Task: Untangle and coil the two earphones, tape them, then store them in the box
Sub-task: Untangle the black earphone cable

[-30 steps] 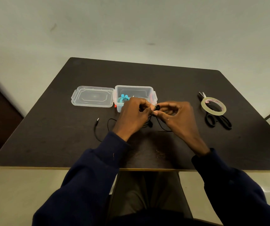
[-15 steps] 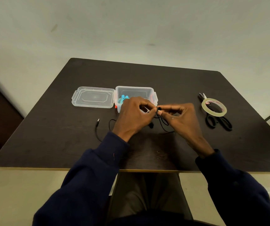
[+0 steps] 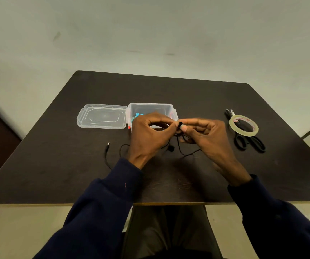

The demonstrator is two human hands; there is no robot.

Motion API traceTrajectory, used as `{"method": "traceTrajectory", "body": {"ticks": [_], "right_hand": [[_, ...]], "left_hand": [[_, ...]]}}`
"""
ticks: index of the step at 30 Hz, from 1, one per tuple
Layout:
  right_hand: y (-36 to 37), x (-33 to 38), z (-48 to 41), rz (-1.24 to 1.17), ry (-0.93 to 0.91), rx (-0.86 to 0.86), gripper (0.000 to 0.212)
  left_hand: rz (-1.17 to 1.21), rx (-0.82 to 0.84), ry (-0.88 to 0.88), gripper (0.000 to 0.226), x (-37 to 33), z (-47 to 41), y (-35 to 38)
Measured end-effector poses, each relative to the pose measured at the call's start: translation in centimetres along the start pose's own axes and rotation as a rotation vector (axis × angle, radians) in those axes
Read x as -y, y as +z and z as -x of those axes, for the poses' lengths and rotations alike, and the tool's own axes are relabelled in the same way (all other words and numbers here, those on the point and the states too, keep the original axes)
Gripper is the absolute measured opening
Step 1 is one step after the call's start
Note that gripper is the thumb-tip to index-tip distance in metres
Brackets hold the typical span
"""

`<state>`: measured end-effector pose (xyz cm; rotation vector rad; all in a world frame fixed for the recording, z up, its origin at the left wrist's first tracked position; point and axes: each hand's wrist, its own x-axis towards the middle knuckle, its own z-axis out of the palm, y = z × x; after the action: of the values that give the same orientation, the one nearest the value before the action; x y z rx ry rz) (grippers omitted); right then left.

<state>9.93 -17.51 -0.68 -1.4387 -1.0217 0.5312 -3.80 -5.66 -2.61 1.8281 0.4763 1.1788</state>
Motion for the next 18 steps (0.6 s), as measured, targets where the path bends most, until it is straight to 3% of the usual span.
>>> {"method": "traceTrajectory", "body": {"ticks": [3, 6, 13, 18], "right_hand": [[0.01, 0.42, -0.11, -0.072, 0.017, -0.016, 0.018], [-0.03, 0.73, -0.2, 0.009, -0.042, -0.02, 0.018], [0.42, 0.71, -0.16, 0.136, -0.092, -0.033, 0.02], [0.83, 0.89, 0.13, 0.372, -0.261, -0.078, 0.02]], "left_hand": [[0.172, -0.042, -0.125, 0.002, -0.34, -0.08, 0.19], [0.218, -0.031, -0.171, 0.001, -0.33, -0.15, 0.15], [0.056, 0.01, -0.001, 0.004, -0.38, -0.14, 0.01], [0.059, -0.028, -0.018, 0.007, -0.23, 0.08, 0.46]]}}
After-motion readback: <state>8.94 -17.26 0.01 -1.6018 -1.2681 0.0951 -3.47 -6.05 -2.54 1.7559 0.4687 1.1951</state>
